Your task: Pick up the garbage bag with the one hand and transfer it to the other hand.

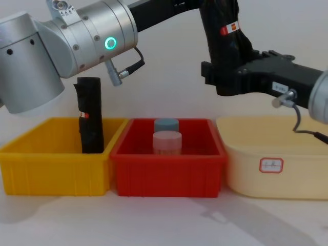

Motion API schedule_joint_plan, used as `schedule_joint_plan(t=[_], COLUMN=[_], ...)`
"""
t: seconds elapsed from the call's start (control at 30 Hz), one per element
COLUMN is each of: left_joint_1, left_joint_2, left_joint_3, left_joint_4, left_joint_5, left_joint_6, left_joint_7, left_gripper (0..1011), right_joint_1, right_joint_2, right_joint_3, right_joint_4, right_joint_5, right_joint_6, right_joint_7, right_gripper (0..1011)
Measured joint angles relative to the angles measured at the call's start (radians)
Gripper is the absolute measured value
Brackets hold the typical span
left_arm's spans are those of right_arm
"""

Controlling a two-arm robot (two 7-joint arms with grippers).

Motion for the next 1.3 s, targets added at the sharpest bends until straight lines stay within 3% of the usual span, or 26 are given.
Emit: schedule_joint_plan(t=[0.4, 0.93, 1.17, 1.3], left_joint_1=[0.000, 0.000, 0.000, 0.000], left_joint_2=[0.000, 0.000, 0.000, 0.000], left_joint_3=[0.000, 0.000, 0.000, 0.000], left_joint_4=[0.000, 0.000, 0.000, 0.000], left_joint_5=[0.000, 0.000, 0.000, 0.000], left_joint_6=[0.000, 0.000, 0.000, 0.000], left_joint_7=[0.000, 0.000, 0.000, 0.000], left_gripper=[379, 379, 379, 486], right_joint_1=[0.053, 0.082, 0.084, 0.084], right_joint_2=[-0.033, -0.052, -0.059, -0.062], right_joint_3=[-0.015, -0.013, -0.006, -0.001], right_joint_4=[0.053, 0.086, 0.090, 0.092], right_joint_5=[-0.038, -0.064, -0.066, -0.067], right_joint_6=[0.006, 0.025, 0.026, 0.026], right_joint_7=[0.001, 0.004, 0.010, 0.011], right_gripper=[974, 537, 529, 529])
